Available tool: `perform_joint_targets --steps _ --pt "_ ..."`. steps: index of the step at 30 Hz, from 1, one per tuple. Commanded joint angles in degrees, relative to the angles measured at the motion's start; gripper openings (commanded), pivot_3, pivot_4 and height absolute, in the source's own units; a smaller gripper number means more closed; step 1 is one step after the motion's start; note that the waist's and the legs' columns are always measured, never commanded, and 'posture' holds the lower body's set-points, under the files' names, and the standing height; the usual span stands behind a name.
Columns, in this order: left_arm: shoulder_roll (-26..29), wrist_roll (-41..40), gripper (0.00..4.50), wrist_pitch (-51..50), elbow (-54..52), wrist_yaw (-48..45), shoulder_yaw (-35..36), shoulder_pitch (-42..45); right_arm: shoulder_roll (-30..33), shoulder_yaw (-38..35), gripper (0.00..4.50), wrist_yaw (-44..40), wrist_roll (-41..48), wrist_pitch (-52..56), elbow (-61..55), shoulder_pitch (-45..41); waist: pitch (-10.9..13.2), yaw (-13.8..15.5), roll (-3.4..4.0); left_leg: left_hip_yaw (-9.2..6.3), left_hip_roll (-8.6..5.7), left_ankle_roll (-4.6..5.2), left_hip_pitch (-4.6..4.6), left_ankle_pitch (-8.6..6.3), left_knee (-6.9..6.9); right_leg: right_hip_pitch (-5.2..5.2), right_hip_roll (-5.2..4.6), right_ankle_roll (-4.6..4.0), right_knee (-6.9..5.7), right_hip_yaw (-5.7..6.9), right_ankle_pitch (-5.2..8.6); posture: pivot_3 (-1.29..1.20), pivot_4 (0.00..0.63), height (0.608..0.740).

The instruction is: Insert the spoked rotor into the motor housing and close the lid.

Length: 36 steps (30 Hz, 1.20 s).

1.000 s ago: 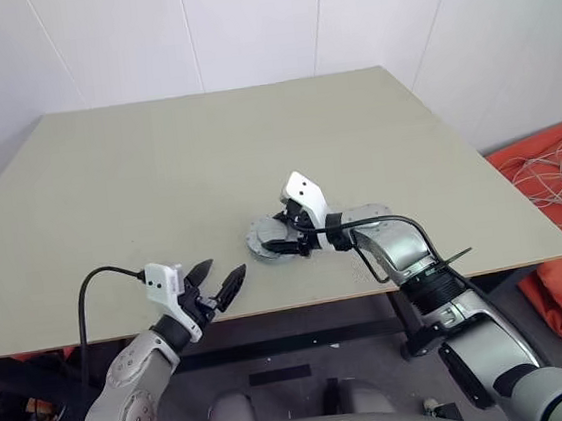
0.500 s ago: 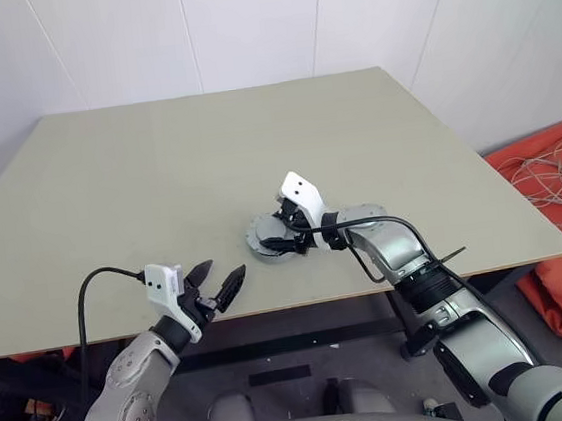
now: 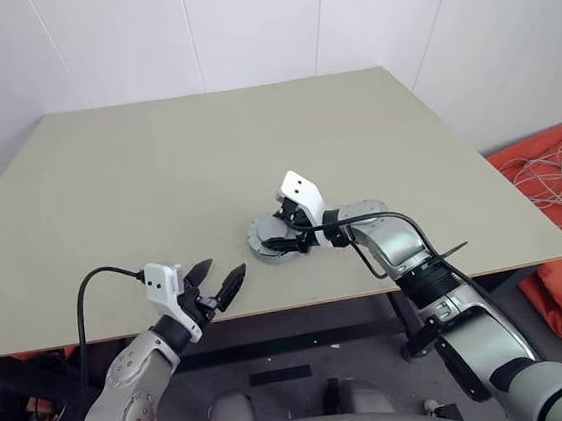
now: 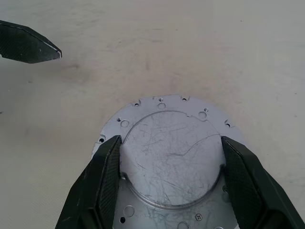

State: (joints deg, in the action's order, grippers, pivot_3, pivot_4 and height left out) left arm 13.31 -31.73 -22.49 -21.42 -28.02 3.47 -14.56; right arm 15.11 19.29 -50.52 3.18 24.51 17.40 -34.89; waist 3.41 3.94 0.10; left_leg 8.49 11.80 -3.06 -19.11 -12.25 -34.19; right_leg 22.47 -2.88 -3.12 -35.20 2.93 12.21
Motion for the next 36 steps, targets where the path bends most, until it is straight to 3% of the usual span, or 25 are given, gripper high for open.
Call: perform_joint_targets --steps 1,18,25,28,36 --pt "0.2 -0.9 4.50 0.2 -2.7 0.0 0.4 0.3 1.0 0.1 3.13 -1.1 -0.4 0.0 0.5 -0.8 0.0 0.0 0.00 0.00 0.00 0.00 0.00 0.00 0.00 0.00 0.00 0.00 0.00 0.00 0.00 0.00 0.000 0.740" --pt "2.0 -0.4 4.50 0.5 -2.2 -0.9 0.6 1.1 0.8 1.1 3.13 0.0 -1.9 1.3 -0.7 -0.2 0.0 0.0 0.00 -0.01 0.00 0.02 0.04 -0.01 0.00 -0.06 0.00 0.01 0.08 0.01 0.00 0.00 0.000 0.740" --pt "3.6 1.8 4.50 1.3 4.8 -3.8 -1.4 9.8 0.6 1.4 3.13 0.6 -2.0 1.8 -0.8 -0.1 0.0 0.0 0.01 -0.01 0.00 0.00 0.10 0.00 0.00 -0.12 0.00 0.02 0.09 0.01 0.00 0.00 0.000 0.740" --pt "4.9 1.4 3.97 1.7 9.6 -7.7 -1.1 13.6 0.4 1.4 3.13 1.0 -2.1 1.8 -0.8 -0.1 0.0 0.0 0.02 -0.01 0.00 0.00 0.12 0.00 0.01 -0.12 0.00 0.02 0.08 0.01 0.00 0.00 0.000 0.740" --pt "8.3 4.4 1.49 6.5 25.1 -16.7 -1.3 24.1 -0.1 1.4 3.13 1.9 -1.9 2.2 -1.4 0.2 0.0 0.0 0.02 -0.01 0.00 -0.01 0.12 0.01 0.02 -0.13 0.00 0.00 0.05 0.01 -0.01 0.00 0.000 0.740"
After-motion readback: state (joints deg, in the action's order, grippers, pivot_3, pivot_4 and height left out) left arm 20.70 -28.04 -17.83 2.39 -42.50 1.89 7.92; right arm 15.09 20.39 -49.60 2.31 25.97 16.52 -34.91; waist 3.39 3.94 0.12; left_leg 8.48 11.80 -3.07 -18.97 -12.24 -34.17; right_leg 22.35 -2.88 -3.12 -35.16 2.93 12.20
